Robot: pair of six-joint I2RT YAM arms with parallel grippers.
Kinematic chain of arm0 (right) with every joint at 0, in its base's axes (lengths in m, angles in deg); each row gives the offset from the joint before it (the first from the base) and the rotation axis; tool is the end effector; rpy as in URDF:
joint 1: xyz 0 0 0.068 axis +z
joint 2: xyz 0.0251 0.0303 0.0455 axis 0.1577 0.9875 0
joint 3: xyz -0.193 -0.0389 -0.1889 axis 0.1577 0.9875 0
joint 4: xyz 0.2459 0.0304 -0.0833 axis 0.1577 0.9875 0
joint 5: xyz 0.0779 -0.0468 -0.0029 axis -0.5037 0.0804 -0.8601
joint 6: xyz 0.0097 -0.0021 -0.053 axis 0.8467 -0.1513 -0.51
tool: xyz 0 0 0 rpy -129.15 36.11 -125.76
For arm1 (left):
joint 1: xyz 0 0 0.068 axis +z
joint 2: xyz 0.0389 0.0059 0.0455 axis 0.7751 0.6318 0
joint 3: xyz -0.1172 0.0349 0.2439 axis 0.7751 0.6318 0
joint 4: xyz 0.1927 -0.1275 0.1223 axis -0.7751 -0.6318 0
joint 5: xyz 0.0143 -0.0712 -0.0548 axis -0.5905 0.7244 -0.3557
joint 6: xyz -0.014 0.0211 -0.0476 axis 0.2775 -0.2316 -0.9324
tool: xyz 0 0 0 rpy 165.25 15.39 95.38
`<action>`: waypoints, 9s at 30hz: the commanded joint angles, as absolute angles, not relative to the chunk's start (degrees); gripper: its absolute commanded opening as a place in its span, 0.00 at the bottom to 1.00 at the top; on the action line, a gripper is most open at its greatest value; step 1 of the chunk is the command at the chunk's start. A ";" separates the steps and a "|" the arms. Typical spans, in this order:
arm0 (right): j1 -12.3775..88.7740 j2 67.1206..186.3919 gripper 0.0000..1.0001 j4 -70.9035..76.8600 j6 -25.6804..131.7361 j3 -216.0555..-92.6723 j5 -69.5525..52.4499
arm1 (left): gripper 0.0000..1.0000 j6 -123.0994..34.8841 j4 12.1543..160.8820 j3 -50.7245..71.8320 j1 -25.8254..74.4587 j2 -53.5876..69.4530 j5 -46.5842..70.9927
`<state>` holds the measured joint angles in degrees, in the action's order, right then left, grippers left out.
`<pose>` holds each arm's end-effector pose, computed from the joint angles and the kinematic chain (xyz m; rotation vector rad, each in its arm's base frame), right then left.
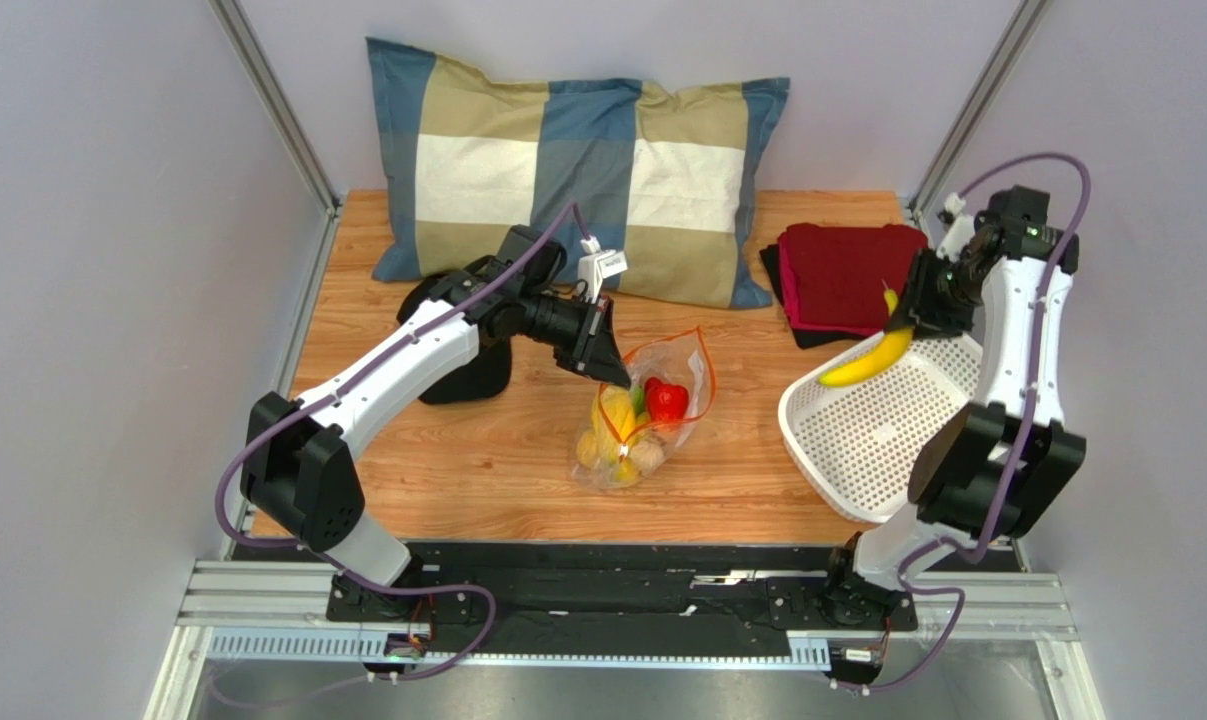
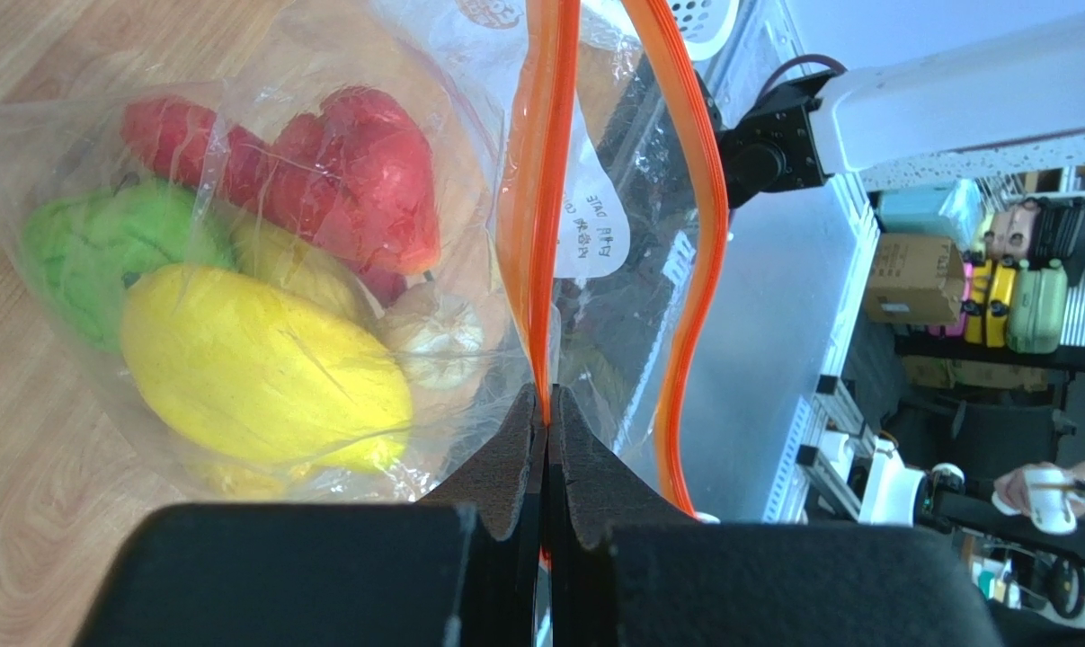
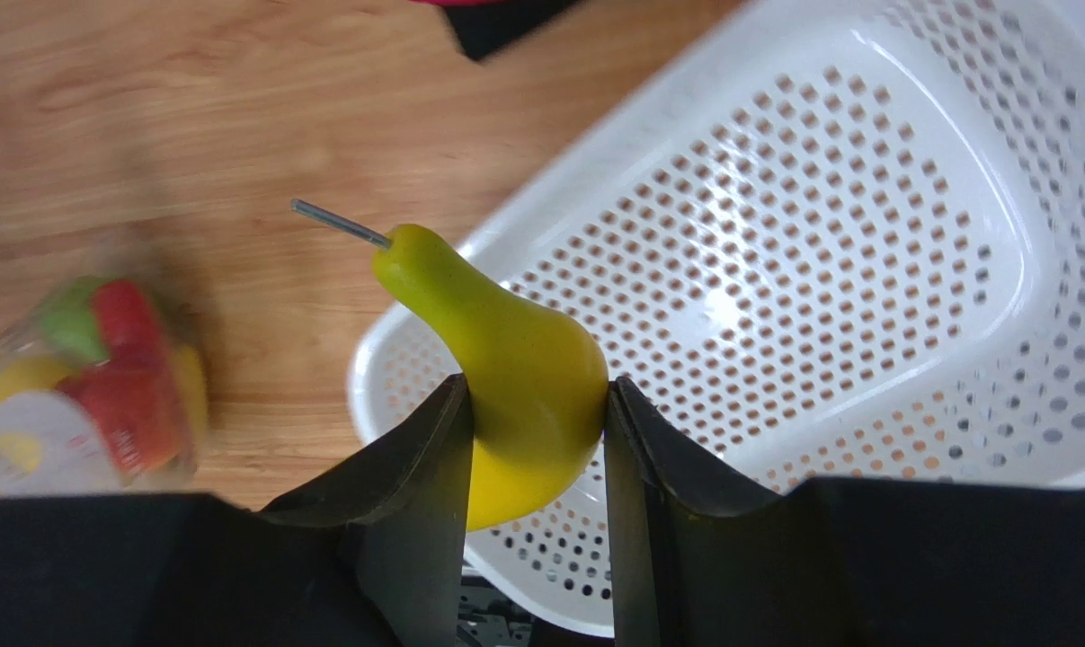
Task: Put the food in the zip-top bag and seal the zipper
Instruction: Pick up the fake fruit from the bin, then place the fake fruit in the zipper food storage bag, then adjust the zipper food storage bag at the center of the board, then zip the zipper food storage bag at the center of the board.
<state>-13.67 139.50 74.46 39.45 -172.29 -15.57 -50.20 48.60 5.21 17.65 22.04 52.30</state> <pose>0.2946 -0.1138 0.3325 0.3303 2.7513 0.2351 0.2664 -0.2059 0.3128 0.7566 2.3893 -1.4102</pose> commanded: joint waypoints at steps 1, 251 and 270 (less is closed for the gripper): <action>-5.01 129.80 0.00 74.46 41.37 -178.22 -25.70 | 0.00 -49.49 48.20 3.18 17.95 20.42 52.55; 44.50 128.21 0.69 59.34 25.66 -169.43 -39.76 | 0.00 -22.87 82.33 45.72 9.51 -28.10 34.24; 57.13 123.46 0.80 52.93 9.04 -171.64 -39.42 | 0.00 -25.14 75.36 36.49 9.86 -20.19 39.45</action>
